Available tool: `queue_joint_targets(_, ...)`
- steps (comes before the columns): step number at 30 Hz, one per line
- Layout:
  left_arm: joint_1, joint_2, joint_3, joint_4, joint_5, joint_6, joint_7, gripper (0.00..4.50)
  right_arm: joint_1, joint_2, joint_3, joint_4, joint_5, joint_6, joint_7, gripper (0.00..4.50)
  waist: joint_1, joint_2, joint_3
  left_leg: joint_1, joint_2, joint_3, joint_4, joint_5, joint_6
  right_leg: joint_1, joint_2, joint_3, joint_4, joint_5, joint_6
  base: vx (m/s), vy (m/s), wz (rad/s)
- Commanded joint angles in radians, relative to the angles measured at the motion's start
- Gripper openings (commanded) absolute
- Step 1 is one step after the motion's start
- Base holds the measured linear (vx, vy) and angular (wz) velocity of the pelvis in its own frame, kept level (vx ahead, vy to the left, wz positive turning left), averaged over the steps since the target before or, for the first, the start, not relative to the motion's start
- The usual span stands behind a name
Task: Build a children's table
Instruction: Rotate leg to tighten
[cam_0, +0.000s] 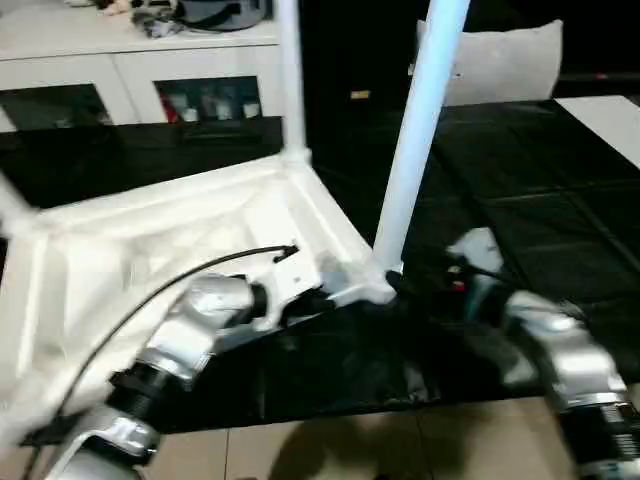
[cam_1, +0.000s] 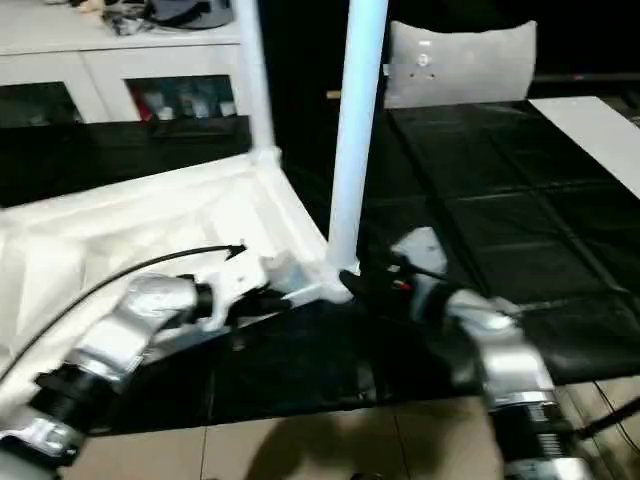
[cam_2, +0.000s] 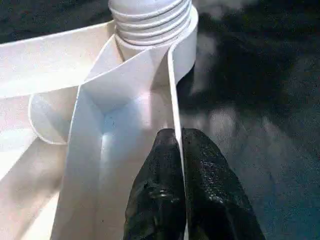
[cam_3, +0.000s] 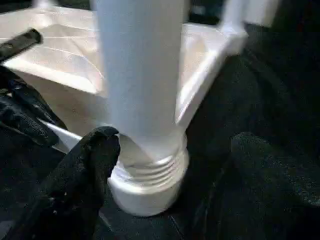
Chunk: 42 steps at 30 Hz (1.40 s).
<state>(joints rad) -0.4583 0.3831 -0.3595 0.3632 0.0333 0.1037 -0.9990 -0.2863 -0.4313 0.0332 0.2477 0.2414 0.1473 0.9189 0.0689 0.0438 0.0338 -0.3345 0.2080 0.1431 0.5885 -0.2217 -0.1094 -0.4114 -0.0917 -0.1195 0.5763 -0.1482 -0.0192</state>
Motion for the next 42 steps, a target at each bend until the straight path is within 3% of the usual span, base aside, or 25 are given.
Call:
queue_joint_targets(1,-0.018,0.020,-0.031,-0.008,0.004,-0.058,-0.070,0.00,0.001,-0.025,0.020,-0.034,0.027,-0.011,0.093,3.98,0.004,-0.008,-0.056,-0.019,0.009,0.014,-0.066,-0.144,0.111,0.069,-0.046,0.045,-0.069,-0.333,-0.146,0.000,0.000,0.00)
queue_joint_targets(3,-0.024,0.053,-0.048,0.009,-0.002,-0.112,-0.144,0.00,-0.003,-0.072,0.049,-0.043,0.045,-0.002,0.208,3.62,0.008,-0.010,-0.056,-0.019,0.012,0.014,-0.066,-0.141,0.113,0.069,-0.046,0.047,-0.065,-0.312,-0.159,0.000,0.000,0.00)
queue_joint_targets(6,-0.029,0.076,-0.064,0.013,-0.010,-0.145,-0.205,0.00,-0.018,-0.095,0.074,-0.040,0.057,0.011,0.288,3.49,0.025,-0.010,-0.057,-0.016,0.017,0.017,-0.065,-0.136,0.114,0.067,-0.048,0.049,-0.059,-0.286,-0.182,0.000,0.000,0.00)
queue_joint_targets(11,-0.032,0.101,-0.097,-0.022,-0.037,-0.186,-0.332,0.00,-0.065,-0.111,0.130,-0.017,0.080,0.042,0.419,3.05,0.032,-0.015,-0.056,-0.017,0.018,0.017,-0.067,-0.135,0.103,0.067,-0.050,0.049,-0.059,-0.322,-0.174,0.000,0.000,0.00)
queue_joint_targets(19,-0.036,0.094,-0.113,-0.034,-0.041,-0.202,-0.361,0.00,-0.082,-0.110,0.177,-0.011,0.089,0.090,0.500,2.26,0.048,-0.018,-0.059,-0.017,0.018,0.017,-0.066,-0.111,0.089,0.069,-0.050,0.051,-0.054,-0.299,-0.175,0.000,0.000,0.00)
queue_joint_targets(30,-0.024,0.100,-0.092,-0.025,-0.066,-0.181,-0.370,0.00,-0.058,-0.112,0.183,-0.039,0.107,0.122,0.522,2.04,0.050,-0.014,-0.059,-0.017,0.017,0.017,-0.065,-0.109,0.081,0.069,-0.050,0.050,-0.054,-0.304,-0.168,0.000,0.000,0.00)
queue_joint_targets(34,-0.009,0.089,-0.061,-0.045,-0.083,-0.115,-0.327,0.00,-0.030,-0.080,0.166,-0.072,0.117,0.153,0.449,2.04,0.050,-0.014,-0.058,-0.016,0.018,0.017,-0.066,-0.113,0.075,0.069,-0.050,0.050,-0.056,-0.306,-0.166,0.000,0.000,0.00)
queue_joint_targets(37,0.009,0.061,-0.033,-0.103,-0.095,0.003,-0.240,0.00,-0.026,0.001,0.160,-0.052,0.023,0.161,0.222,2.03,0.039,-0.014,-0.052,-0.019,0.016,0.016,-0.072,-0.142,0.048,0.068,-0.050,0.049,-0.061,-0.363,-0.148,0.000,0.000,0.00)
queue_joint_targets(40,0.014,0.003,-0.017,-0.145,-0.077,0.109,-0.125,0.00,-0.053,0.119,0.126,-0.005,-0.038,0.237,-0.043,2.00,0.019,-0.010,-0.047,-0.016,0.005,0.012,-0.074,-0.187,0.025,0.068,-0.048,0.041,-0.079,-0.485,-0.093,0.000,0.000,0.00)
queue_joint_targets(41,0.010,-0.026,-0.012,-0.148,-0.067,0.136,-0.077,0.00,-0.064,0.158,0.115,0.014,-0.062,0.258,-0.135,1.99,0.003,-0.011,-0.042,-0.020,0.003,0.011,-0.077,-0.196,0.011,0.066,-0.045,0.037,-0.083,-0.508,-0.079,0.000,0.000,0.00)
queue_joint_targets(42,0.004,-0.054,-0.008,-0.147,-0.056,0.158,-0.033,0.00,-0.072,0.191,0.107,0.031,-0.085,0.269,-0.212,1.99,-0.009,-0.011,-0.045,-0.016,-0.002,0.007,-0.074,-0.220,0.003,0.067,-0.047,0.030,-0.089,-0.544,-0.060,0.000,0.000,0.00)
